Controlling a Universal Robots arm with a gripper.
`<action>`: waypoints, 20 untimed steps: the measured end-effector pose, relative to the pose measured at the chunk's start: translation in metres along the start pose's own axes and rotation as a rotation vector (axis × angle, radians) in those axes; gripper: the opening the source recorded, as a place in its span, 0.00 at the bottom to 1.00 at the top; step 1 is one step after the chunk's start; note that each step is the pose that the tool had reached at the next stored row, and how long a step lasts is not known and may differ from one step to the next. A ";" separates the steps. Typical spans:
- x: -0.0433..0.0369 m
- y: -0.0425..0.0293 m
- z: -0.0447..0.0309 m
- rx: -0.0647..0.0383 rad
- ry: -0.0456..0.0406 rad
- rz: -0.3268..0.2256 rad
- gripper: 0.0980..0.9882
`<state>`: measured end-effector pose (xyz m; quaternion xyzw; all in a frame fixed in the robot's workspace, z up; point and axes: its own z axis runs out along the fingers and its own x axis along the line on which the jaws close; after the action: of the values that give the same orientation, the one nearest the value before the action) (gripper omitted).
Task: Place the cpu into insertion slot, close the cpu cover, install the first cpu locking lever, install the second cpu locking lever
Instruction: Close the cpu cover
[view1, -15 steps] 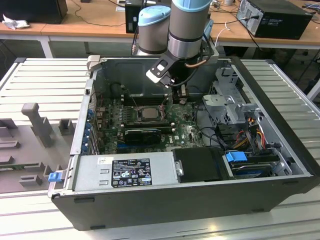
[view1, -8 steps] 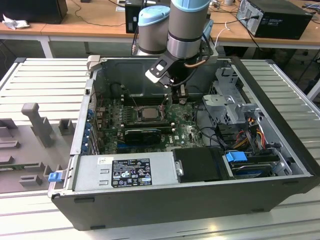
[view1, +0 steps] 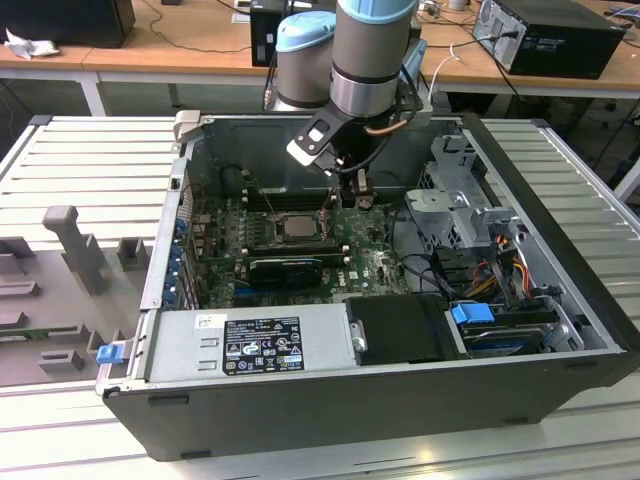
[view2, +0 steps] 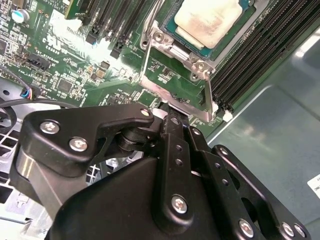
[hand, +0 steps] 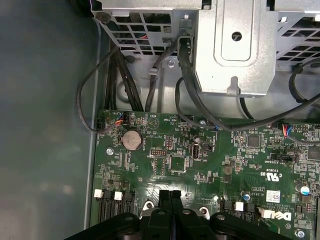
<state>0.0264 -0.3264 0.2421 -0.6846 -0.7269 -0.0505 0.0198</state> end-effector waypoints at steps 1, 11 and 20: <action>0.0001 -0.0011 -0.0001 0.000 -0.0001 0.000 0.01; 0.0005 -0.0088 -0.0004 0.000 0.0000 0.000 0.01; 0.0011 -0.0175 -0.0007 0.000 0.0000 0.000 0.01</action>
<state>0.0088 -0.3264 0.2421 -0.6847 -0.7268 -0.0505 0.0198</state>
